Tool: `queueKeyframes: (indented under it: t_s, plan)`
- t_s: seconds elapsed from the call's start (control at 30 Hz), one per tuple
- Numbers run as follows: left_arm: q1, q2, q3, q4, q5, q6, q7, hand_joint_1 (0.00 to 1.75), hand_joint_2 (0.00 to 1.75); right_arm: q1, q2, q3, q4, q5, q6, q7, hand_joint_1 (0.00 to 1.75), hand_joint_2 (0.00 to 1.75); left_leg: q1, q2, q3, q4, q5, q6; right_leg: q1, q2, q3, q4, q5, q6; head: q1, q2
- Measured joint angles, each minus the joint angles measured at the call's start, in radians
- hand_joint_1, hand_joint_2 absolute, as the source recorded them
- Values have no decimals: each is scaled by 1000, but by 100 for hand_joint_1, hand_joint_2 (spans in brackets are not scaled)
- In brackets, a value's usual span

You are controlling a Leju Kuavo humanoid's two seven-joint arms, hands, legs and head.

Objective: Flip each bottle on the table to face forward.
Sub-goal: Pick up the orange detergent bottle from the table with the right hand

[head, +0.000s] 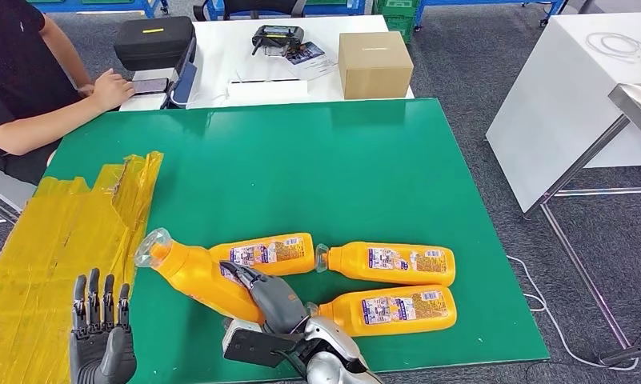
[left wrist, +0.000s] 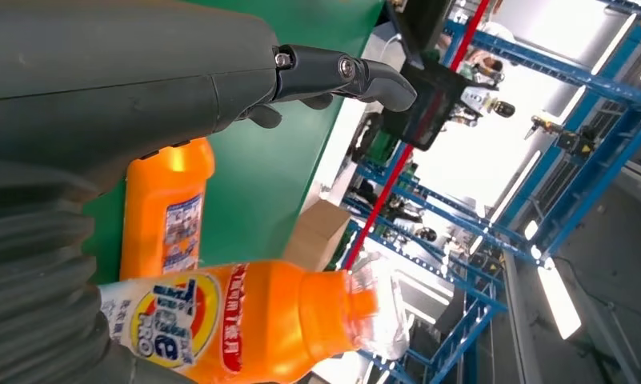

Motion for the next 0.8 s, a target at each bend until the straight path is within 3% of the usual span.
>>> queueKeyframes:
  t_s: [0.17, 0.8]
  plan:
    - [-3, -1, -13, 21, -84, -94, -29, 0, 175, 1, 0, -4, -4, 12, 7, -16, 175, 175, 0, 0, -1, 0, 0, 0, 0, 0, 0, 0, 0, 0, 0, 0]
    - [-17, -2, -52, 63, -117, -95, -43, 0, 175, -8, 0, 15, -8, 39, 15, -18, 175, 175, 0, 0, -3, 0, 0, 0, 0, -1, -2, 0, 0, 0, 0, 0]
